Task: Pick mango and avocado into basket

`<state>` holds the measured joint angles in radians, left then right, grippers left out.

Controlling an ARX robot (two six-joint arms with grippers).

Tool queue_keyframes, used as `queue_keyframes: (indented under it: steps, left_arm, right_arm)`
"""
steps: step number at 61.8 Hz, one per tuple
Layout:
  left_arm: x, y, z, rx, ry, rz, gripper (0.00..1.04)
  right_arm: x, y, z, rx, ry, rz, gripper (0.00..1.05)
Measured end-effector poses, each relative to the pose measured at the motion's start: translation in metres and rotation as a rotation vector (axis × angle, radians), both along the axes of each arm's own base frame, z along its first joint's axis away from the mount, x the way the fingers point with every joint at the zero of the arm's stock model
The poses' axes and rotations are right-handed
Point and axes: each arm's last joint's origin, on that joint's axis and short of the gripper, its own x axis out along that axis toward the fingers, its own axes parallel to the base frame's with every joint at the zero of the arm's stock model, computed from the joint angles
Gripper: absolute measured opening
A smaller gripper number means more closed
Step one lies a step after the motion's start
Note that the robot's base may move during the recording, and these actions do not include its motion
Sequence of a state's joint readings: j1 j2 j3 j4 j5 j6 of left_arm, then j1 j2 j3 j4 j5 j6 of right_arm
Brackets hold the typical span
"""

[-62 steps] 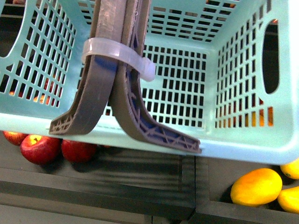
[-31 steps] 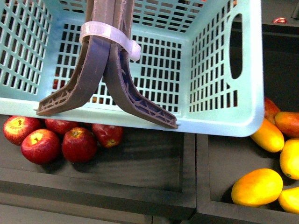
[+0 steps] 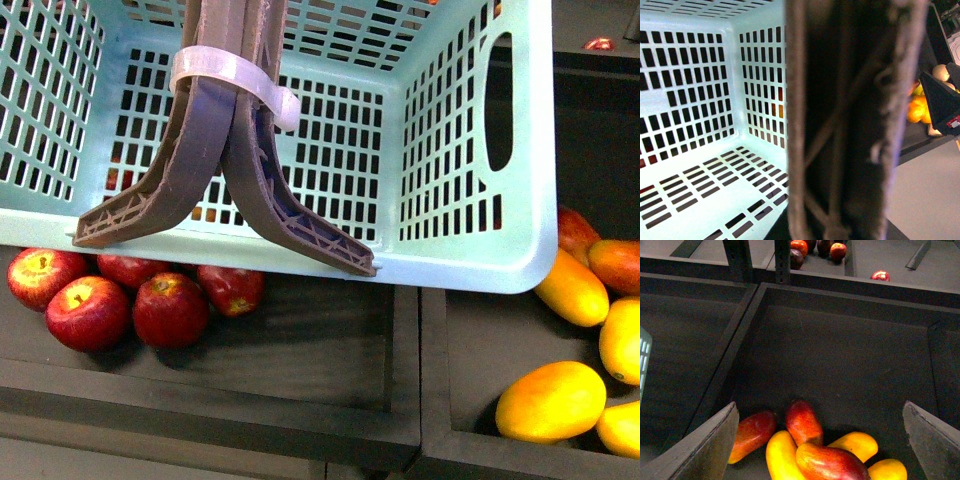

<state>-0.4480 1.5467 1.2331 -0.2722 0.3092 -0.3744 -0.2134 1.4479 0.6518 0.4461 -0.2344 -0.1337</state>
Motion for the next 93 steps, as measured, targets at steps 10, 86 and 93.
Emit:
queue_keyframes:
  steps: [10, 86, 93]
  left_arm:
    - [0.0, 0.0, 0.0, -0.003, 0.002, -0.006, 0.06]
    - [0.0, 0.0, 0.0, -0.003, 0.001, -0.005, 0.06]
    - [0.0, 0.0, 0.0, -0.003, 0.001, -0.006, 0.06]
  right_arm:
    - [0.0, 0.0, 0.0, 0.0, -0.001, -0.002, 0.97]
    - [0.126, -0.128, -0.105, -0.321, 0.588, 0.861, 0.97]
    - [0.132, -0.121, -0.116, -0.353, 0.569, 0.899, 0.97]
